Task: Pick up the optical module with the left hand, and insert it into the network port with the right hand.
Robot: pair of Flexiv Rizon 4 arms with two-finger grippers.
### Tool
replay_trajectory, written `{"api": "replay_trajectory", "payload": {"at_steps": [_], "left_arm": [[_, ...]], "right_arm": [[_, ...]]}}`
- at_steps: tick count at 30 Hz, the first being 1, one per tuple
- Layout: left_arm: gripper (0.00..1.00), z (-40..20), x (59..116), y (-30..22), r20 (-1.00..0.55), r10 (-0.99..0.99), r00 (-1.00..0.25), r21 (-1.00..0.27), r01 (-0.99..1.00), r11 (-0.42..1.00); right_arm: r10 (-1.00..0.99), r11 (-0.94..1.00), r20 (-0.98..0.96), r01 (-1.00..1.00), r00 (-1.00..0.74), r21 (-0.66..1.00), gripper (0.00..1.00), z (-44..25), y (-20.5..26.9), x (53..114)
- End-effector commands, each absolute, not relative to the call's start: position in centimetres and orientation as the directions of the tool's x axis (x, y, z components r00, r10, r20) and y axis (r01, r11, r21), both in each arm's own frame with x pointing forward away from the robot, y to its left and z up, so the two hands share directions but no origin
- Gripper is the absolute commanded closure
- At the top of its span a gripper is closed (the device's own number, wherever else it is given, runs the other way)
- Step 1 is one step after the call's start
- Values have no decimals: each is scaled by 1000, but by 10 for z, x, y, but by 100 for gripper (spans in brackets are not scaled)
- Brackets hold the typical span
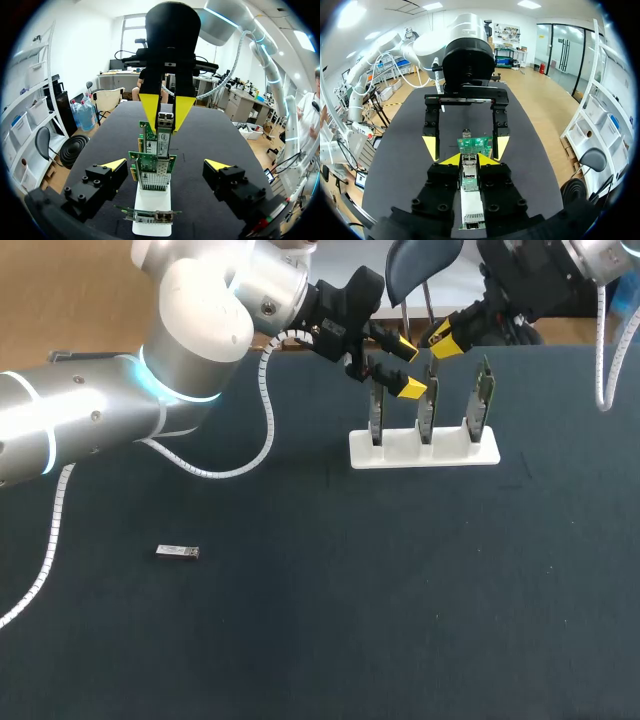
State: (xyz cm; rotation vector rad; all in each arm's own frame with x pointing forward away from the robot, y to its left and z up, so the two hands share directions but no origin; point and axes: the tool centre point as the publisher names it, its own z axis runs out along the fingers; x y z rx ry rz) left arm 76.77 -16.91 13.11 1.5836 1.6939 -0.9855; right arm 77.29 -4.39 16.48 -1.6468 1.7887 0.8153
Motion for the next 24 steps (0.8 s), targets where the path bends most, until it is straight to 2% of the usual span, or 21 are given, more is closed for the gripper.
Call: {"api": "replay_trajectory", "payload": {"at_steps": [1, 24], "left_arm": [[0, 131, 769, -170, -836, 540, -96, -112, 994, 4], [0, 131, 769, -170, -836, 540, -96, -112, 994, 4]], "right_arm": [[-646, 56, -760, -997, -73, 48, 100, 163, -45, 772], [-648, 53, -759, -998, -66, 41, 100, 167, -44, 770]]}}
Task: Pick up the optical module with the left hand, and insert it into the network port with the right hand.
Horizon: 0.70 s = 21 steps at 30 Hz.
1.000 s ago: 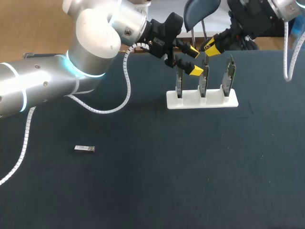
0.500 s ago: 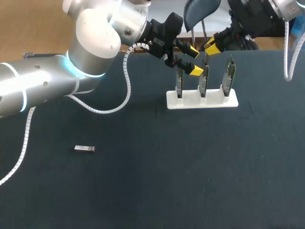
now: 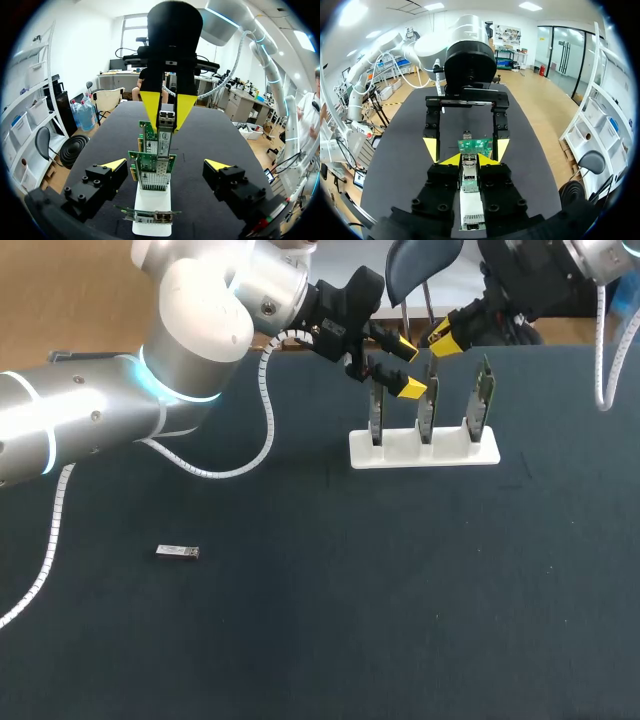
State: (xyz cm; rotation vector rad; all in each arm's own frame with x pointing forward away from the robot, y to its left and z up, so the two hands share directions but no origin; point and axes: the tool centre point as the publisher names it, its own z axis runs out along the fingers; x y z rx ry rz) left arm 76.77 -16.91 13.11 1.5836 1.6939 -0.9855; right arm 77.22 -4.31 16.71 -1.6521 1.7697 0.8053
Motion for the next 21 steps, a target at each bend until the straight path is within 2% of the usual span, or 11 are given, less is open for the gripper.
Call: {"api": "replay_trajectory", "payload": {"at_steps": [1, 21], "left_arm": [[0, 131, 769, -170, -836, 540, -96, -112, 994, 4], [0, 131, 769, -170, -836, 540, -96, -112, 994, 4]], "right_arm": [[-649, 54, -758, -998, -68, 43, 100, 167, -44, 770], [-649, 56, -757, -997, -75, 50, 100, 169, -44, 771]]}}
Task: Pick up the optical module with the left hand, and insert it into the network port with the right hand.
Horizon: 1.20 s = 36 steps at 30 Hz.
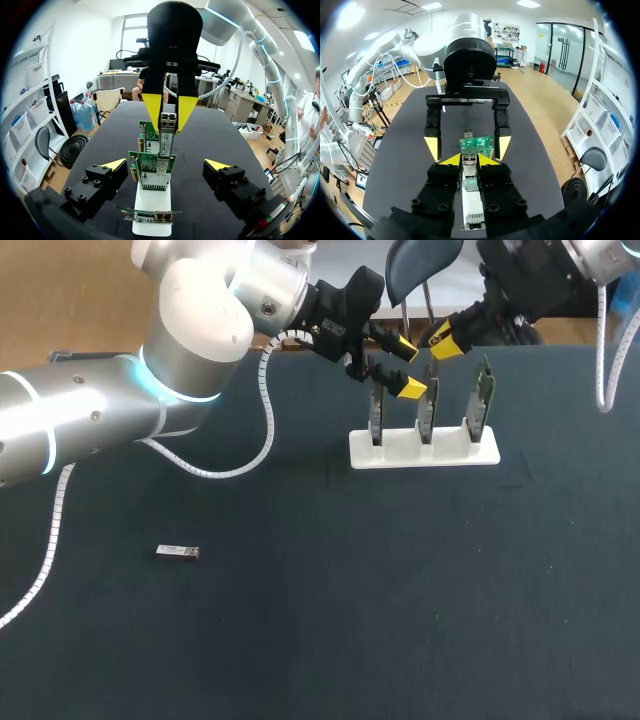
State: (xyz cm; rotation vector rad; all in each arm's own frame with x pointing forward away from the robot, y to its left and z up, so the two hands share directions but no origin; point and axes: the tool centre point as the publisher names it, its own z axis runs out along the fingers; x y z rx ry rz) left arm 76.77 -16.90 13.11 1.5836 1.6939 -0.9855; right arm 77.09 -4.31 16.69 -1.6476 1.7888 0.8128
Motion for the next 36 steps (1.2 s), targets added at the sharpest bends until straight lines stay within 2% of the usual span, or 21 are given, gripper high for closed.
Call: {"api": "replay_trajectory", "payload": {"at_steps": [1, 36], "left_arm": [[0, 131, 769, -170, -836, 540, -96, -112, 994, 4], [0, 131, 769, -170, -836, 540, -96, -112, 994, 4]], "right_arm": [[-649, 57, -757, -997, -74, 49, 100, 169, -44, 771], [-656, 71, -747, -994, -108, 81, 100, 153, -44, 774]]}}
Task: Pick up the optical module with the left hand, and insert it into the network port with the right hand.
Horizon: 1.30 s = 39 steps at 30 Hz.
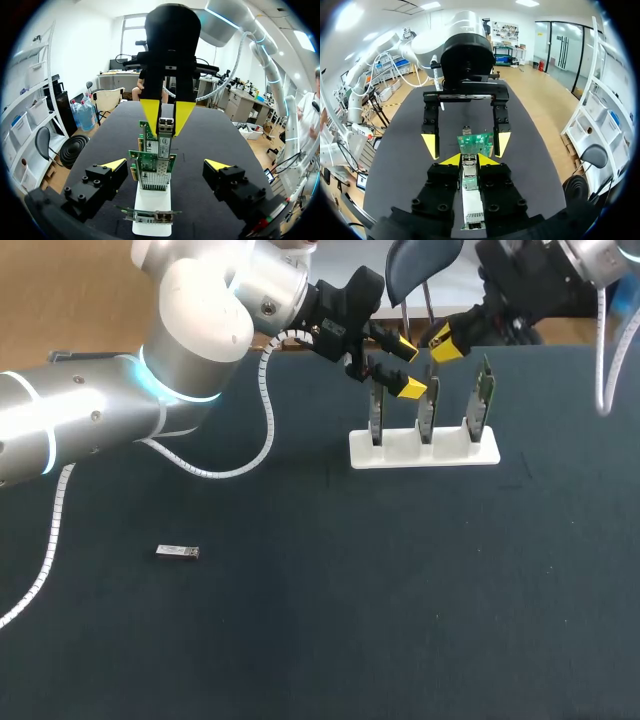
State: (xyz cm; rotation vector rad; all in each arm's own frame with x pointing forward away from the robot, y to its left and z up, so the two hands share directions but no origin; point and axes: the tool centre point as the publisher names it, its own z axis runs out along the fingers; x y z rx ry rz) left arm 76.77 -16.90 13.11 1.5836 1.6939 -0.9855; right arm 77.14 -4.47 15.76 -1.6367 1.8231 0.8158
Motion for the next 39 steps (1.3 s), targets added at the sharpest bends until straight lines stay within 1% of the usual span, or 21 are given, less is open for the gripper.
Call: {"api": "replay_trajectory", "payload": {"at_steps": [1, 9, 10, 11, 21, 33, 34, 35, 36, 39], "left_arm": [[0, 131, 769, -170, -836, 540, -96, -112, 994, 4], [0, 131, 769, -170, -836, 540, -96, -112, 994, 4], [0, 131, 769, -170, -836, 540, -96, -112, 994, 4], [0, 131, 769, -170, -836, 540, -96, -112, 994, 4], [0, 131, 769, -170, -836, 540, -96, -112, 994, 4], [0, 131, 769, -170, -836, 540, -96, -112, 994, 4], [0, 131, 769, -170, -836, 540, -96, -112, 994, 4], [0, 131, 769, -170, -836, 540, -96, -112, 994, 4], [0, 131, 769, -170, -836, 540, -96, -112, 994, 4], [0, 131, 769, -170, -836, 540, -96, -112, 994, 4]], "right_arm": [[-656, 72, -747, -994, -109, 82, 100, 152, -44, 775], [-655, 82, -746, -993, -120, 88, 100, 150, -46, 778], [-655, 82, -746, -993, -121, 88, 71, 151, -46, 778], [-653, 82, -748, -993, -121, 89, 0, 152, -46, 779], [-578, 91, -802, -989, -149, 118, 0, 166, -55, 780], [-546, 64, -830, -993, -116, 97, 0, 184, -59, 786], [-545, 63, -831, -994, -112, 93, 55, 185, -58, 786], [-547, 64, -830, -994, -106, 85, 82, 185, -57, 786], [-551, 67, -828, -995, -103, 79, 100, 185, -56, 786], [-551, 66, -829, -995, -98, 73, 100, 185, -52, 787]]}}
